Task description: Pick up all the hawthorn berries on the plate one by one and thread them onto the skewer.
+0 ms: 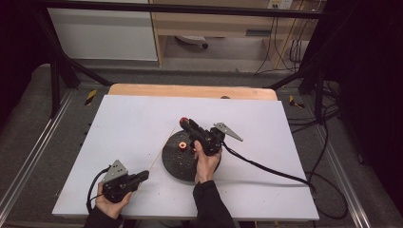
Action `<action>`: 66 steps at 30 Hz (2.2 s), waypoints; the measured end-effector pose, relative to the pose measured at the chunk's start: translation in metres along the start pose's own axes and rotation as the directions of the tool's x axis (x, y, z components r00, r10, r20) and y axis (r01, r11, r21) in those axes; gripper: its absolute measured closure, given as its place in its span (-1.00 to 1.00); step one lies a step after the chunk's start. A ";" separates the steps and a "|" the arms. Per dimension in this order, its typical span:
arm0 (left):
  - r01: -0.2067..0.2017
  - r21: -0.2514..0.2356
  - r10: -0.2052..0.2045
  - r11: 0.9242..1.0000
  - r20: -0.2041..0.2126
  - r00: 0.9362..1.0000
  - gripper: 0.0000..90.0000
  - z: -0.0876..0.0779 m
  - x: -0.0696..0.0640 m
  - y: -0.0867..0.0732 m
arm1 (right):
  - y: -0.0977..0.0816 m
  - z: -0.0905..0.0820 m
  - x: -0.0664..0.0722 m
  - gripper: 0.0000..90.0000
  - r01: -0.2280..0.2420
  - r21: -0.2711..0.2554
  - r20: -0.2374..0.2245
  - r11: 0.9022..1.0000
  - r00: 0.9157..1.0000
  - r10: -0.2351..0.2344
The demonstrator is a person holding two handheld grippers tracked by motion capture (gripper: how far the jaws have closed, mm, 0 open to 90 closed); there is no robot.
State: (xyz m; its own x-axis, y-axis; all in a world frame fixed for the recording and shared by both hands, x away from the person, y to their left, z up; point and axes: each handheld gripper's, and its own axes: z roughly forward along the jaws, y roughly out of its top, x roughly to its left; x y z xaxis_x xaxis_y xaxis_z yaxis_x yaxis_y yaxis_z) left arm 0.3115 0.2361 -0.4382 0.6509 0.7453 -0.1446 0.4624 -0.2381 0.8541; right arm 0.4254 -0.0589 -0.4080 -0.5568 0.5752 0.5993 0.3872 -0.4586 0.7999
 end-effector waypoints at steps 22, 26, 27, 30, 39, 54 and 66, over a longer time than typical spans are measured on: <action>-0.001 -0.005 0.001 1.000 0.023 1.000 0.95 0.006 -0.010 0.001 | -0.007 -0.001 0.001 0.37 -0.013 -0.020 -0.006 1.000 1.000 0.013; -0.002 -0.004 0.002 1.000 0.025 1.000 0.95 0.006 -0.010 0.001 | -0.009 -0.001 0.000 0.37 -0.010 -0.017 -0.005 1.000 1.000 0.010; 0.000 -0.004 0.000 1.000 0.024 1.000 0.95 0.007 -0.011 0.001 | -0.009 -0.001 0.000 0.37 -0.012 -0.019 -0.006 1.000 1.000 0.012; 0.004 -0.004 -0.004 1.000 0.025 1.000 0.95 0.007 -0.011 0.002 | -0.011 0.000 0.000 0.37 -0.015 -0.018 -0.009 1.000 1.000 0.015; 0.043 -0.012 -0.042 0.999 0.031 0.999 0.95 0.011 -0.015 0.004 | -0.015 -0.001 0.000 0.37 -0.010 -0.015 -0.010 1.000 1.000 0.010; 0.075 -0.022 -0.075 0.997 0.016 0.997 0.95 0.016 -0.023 0.008 | -0.023 -0.004 0.002 0.37 0.004 0.010 -0.019 1.000 1.000 -0.003; 0.081 -0.019 -0.081 0.997 0.018 0.997 0.96 0.020 -0.024 0.020 | -0.027 -0.009 0.006 0.37 0.006 0.031 -0.034 1.000 0.999 -0.005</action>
State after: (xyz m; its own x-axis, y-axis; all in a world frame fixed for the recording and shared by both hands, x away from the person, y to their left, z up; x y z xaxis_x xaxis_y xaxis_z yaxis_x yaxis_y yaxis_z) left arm 0.3171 0.2013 -0.4273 0.6221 0.7508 -0.2218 0.5022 -0.1654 0.8488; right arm 0.4050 -0.0487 -0.4266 -0.5831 0.5544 0.5939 0.4063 -0.4341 0.8041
